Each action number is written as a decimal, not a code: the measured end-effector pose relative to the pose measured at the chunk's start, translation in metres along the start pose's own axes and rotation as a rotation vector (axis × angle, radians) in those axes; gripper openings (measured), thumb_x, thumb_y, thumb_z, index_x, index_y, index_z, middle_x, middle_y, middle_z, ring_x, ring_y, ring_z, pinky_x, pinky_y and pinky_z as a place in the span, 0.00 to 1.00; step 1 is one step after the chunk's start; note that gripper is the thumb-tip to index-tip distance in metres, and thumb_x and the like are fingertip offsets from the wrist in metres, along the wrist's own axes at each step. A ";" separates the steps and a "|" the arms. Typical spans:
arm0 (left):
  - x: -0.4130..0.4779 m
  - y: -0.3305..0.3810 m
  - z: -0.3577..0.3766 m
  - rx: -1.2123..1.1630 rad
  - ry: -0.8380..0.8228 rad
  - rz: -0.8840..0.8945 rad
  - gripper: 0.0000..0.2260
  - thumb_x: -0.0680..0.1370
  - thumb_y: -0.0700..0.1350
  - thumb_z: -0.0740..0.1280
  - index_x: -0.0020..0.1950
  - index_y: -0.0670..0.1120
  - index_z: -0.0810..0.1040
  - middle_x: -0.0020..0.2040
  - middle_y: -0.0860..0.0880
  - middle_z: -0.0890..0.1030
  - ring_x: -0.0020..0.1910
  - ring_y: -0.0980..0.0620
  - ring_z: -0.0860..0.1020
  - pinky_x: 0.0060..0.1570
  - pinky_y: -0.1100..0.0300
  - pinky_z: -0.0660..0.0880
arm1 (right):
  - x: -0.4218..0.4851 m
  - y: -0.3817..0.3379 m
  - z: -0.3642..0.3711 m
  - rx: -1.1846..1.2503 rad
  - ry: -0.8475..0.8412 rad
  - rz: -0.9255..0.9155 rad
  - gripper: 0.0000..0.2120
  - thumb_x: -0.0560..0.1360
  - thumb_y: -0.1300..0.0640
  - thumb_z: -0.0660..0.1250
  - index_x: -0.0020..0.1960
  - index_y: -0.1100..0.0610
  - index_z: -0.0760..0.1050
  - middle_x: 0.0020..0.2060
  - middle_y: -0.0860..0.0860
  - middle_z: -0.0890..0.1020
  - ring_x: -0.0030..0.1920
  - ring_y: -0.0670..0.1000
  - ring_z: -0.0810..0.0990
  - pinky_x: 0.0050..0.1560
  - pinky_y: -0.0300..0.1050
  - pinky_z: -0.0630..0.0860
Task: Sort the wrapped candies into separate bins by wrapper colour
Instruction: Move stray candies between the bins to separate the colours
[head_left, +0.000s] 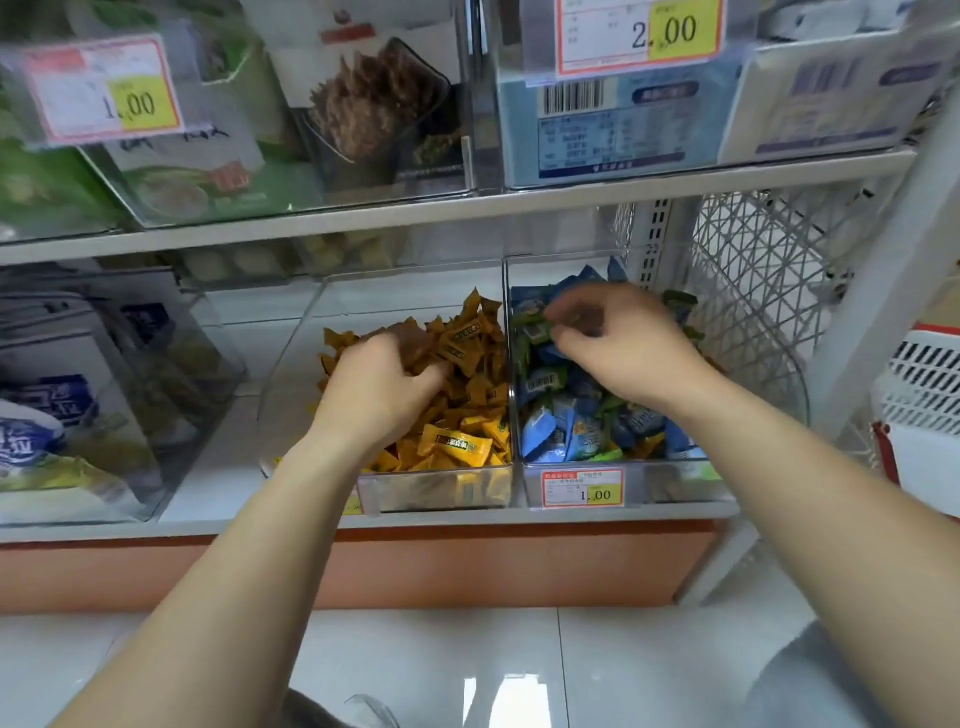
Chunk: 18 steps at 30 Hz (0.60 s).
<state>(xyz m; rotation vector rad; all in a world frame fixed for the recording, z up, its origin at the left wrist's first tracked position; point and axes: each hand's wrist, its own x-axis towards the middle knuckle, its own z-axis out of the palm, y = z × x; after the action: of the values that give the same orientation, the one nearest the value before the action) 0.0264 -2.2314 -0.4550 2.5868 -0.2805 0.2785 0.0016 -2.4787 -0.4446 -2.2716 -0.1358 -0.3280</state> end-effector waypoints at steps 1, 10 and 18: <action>-0.004 0.009 0.003 -0.058 0.009 0.042 0.17 0.77 0.55 0.69 0.63 0.50 0.80 0.55 0.55 0.82 0.52 0.55 0.79 0.48 0.60 0.74 | -0.003 0.005 -0.005 -0.008 0.012 -0.008 0.08 0.76 0.54 0.69 0.53 0.45 0.80 0.46 0.40 0.82 0.48 0.42 0.81 0.50 0.38 0.76; -0.028 0.039 0.043 -0.161 -0.113 0.132 0.21 0.76 0.54 0.72 0.65 0.52 0.69 0.49 0.58 0.78 0.49 0.57 0.78 0.44 0.67 0.72 | -0.037 0.019 0.010 -0.473 -0.546 -0.227 0.20 0.79 0.46 0.63 0.71 0.41 0.71 0.65 0.43 0.76 0.62 0.46 0.75 0.61 0.47 0.73; -0.027 0.037 0.045 -0.145 -0.127 0.138 0.21 0.76 0.56 0.71 0.64 0.55 0.67 0.46 0.61 0.77 0.45 0.63 0.76 0.42 0.67 0.73 | -0.023 0.033 0.007 -0.383 -0.663 -0.135 0.17 0.77 0.50 0.70 0.64 0.38 0.76 0.55 0.37 0.72 0.50 0.36 0.71 0.47 0.29 0.66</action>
<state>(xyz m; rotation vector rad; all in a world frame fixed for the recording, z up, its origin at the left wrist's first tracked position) -0.0029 -2.2821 -0.4820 2.4486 -0.5076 0.1374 -0.0125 -2.4951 -0.4788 -2.6764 -0.6117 0.3786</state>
